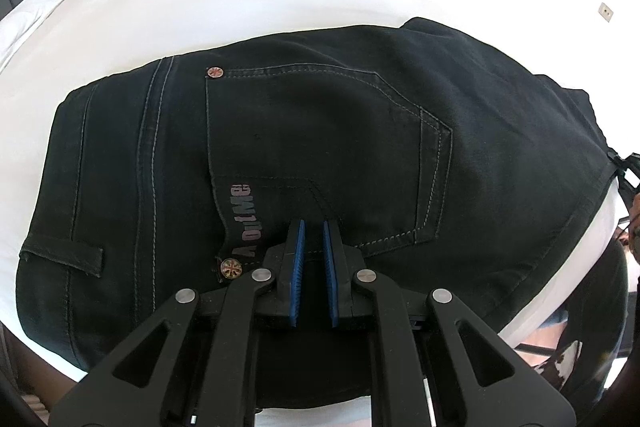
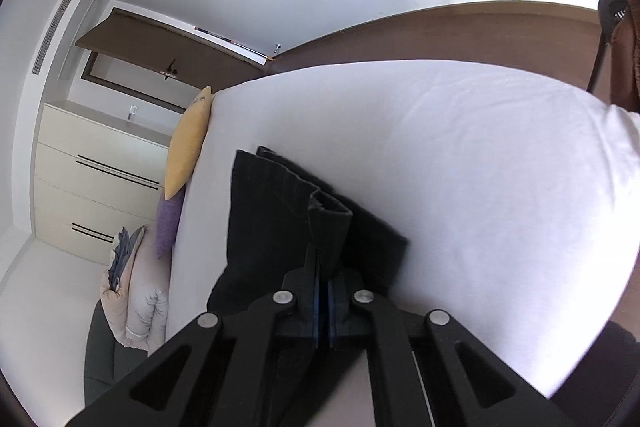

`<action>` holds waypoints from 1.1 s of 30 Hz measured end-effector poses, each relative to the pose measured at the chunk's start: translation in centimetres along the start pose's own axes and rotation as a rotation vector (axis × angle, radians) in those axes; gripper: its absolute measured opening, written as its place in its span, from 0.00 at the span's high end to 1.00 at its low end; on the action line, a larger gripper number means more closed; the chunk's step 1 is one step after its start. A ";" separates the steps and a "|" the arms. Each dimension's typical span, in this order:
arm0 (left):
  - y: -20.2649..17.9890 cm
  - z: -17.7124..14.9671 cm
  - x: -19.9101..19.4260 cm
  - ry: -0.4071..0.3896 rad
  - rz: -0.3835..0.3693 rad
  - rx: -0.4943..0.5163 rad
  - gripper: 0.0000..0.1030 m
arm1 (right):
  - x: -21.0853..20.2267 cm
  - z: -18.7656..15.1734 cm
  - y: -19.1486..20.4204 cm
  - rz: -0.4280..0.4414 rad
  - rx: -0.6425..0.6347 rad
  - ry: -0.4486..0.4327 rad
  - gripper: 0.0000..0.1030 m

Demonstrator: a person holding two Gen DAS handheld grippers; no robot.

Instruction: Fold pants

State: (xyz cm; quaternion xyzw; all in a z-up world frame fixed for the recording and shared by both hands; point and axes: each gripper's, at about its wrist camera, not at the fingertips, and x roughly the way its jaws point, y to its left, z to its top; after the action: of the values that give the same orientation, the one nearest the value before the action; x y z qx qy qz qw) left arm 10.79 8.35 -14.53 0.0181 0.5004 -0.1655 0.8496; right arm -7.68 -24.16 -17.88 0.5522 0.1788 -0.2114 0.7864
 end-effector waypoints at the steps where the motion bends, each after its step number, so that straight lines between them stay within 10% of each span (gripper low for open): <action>1: -0.1 0.1 0.0 0.002 0.001 0.002 0.91 | -0.2 0.0 0.0 -0.002 0.004 -0.003 0.97; 25: 0.4 -1.3 -0.9 -0.058 -0.022 -0.015 0.91 | -0.2 -0.2 -1.1 0.050 -0.003 0.020 0.99; 28: 1.0 -1.7 -1.1 -0.074 -0.043 -0.038 0.91 | -1.7 0.3 -1.2 0.044 0.012 -0.014 0.90; 31: 1.1 -1.9 -1.1 -0.086 -0.048 -0.047 0.91 | -5.3 0.6 -0.1 -0.067 0.004 -0.123 0.47; 33: 1.1 -2.1 -1.0 -0.095 -0.044 -0.047 0.91 | -6.2 -0.1 1.7 0.034 -0.041 -0.066 0.47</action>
State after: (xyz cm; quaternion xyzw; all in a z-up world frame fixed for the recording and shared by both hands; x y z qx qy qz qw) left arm 8.90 10.05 -14.84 -0.0208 0.4636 -0.1731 0.8687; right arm -12.06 -22.73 -13.40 0.5317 0.1476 -0.2125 0.8065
